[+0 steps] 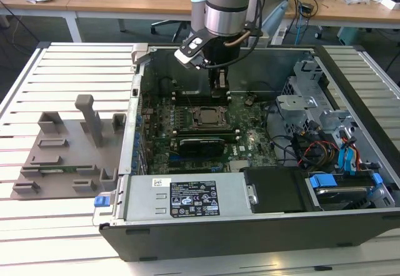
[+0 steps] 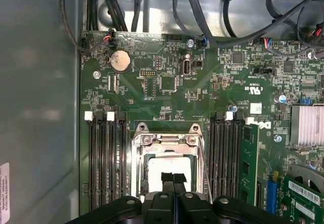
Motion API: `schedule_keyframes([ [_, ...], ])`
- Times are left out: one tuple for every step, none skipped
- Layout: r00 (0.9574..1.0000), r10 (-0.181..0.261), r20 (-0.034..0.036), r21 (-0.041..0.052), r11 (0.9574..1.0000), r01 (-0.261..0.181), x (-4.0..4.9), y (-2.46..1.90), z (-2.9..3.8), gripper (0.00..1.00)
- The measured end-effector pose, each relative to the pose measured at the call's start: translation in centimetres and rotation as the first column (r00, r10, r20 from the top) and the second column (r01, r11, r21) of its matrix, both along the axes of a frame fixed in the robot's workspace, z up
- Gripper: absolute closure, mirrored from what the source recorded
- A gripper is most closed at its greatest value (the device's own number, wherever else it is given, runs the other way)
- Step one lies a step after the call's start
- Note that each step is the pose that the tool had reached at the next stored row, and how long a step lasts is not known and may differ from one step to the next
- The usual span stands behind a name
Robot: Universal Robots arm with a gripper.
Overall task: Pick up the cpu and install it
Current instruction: 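Close the cpu cover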
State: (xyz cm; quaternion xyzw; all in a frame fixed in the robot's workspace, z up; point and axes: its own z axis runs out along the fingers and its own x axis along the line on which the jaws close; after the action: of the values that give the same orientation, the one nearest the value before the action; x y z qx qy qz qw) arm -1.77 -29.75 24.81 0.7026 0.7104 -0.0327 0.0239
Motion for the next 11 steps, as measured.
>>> schedule_keyframes([
  [1.0000, 0.000, 0.0000, 0.0001, 1.0000, 0.000, -0.05, 0.00, -0.04, 0.89],
  [1.0000, 0.000, -0.0001, 0.0000, 1.0000, 0.000, -0.14, 0.00, -0.13, 0.89],
  [1.0000, 0.000, 0.0000, 0.0000, 1.0000, 0.000, -0.26, 0.00, -0.33, 0.89],
  [1.0000, 0.000, -0.0001, -0.0001, 1.0000, 0.000, -0.37, 0.00, -0.47, 0.89],
  [1.0000, 0.000, 0.0000, 0.0001, 1.0000, 0.000, -0.59, 0.00, -0.76, 0.89],
  [1.0000, 0.000, 0.0000, 0.0000, 1.0000, 0.000, -0.66, 0.00, -0.91, 0.89],
  [1.0000, 0.000, 0.0000, -0.0001, 1.0000, 0.000, -0.70, 0.00, -1.06, 0.89],
  [1.0000, 0.000, -0.0001, -0.0001, 1.0000, 0.000, -0.79, 0.00, -1.40, 0.89],
  [1.0000, 0.000, -0.0001, 0.0000, 1.0000, 0.000, -0.87, 0.00, -1.62, 0.89],
  [1.0000, 0.000, 0.0000, -0.0001, 1.0000, 0.000, -0.97, 0.00, -1.81, 0.89],
  [1.0000, 0.000, 0.0000, 0.0001, 1.0000, 0.000, -1.19, 0.00, -2.14, 0.89],
])
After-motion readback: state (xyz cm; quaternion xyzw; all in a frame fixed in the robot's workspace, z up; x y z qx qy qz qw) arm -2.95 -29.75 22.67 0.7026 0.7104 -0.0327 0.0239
